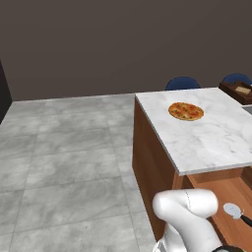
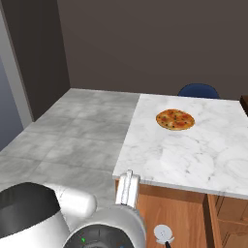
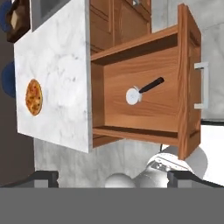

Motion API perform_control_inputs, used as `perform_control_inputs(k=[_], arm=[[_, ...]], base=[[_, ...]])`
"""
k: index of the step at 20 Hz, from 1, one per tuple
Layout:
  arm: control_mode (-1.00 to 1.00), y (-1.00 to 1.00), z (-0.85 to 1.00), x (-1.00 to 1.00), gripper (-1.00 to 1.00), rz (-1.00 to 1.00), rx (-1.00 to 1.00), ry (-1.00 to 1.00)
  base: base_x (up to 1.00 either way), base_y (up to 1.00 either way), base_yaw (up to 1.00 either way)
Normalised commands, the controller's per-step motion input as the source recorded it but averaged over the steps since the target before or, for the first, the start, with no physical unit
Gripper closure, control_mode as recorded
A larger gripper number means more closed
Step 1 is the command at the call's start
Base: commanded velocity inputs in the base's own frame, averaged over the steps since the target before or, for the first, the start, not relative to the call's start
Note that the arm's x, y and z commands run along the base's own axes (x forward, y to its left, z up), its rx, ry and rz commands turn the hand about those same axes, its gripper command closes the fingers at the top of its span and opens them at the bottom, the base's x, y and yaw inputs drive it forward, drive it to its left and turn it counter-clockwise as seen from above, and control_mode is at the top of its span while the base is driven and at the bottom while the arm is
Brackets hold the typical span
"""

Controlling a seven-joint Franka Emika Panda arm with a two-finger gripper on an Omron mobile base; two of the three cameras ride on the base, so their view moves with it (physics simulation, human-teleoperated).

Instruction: Take the pizza cutter from the drawer on the right and place it on the dining counter for cutting.

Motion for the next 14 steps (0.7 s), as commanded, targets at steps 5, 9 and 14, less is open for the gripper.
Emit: perform_control_inputs(k=[5, 9, 14], arm=[[-1.00, 0.51, 0.01, 1.00, -1.00, 0.05, -0.04, 0.31], [-1.00, 0.21, -0.20, 0.87, -1.00, 0.13, -0.03, 0.27], [-1.00, -0.09, -0.26, 0.58, -1.00, 0.18, 0.00, 0.18]], base=[[0.00, 0.00, 0.00], [0.00, 0.00, 0.00], [0.00, 0.00, 0.00]])
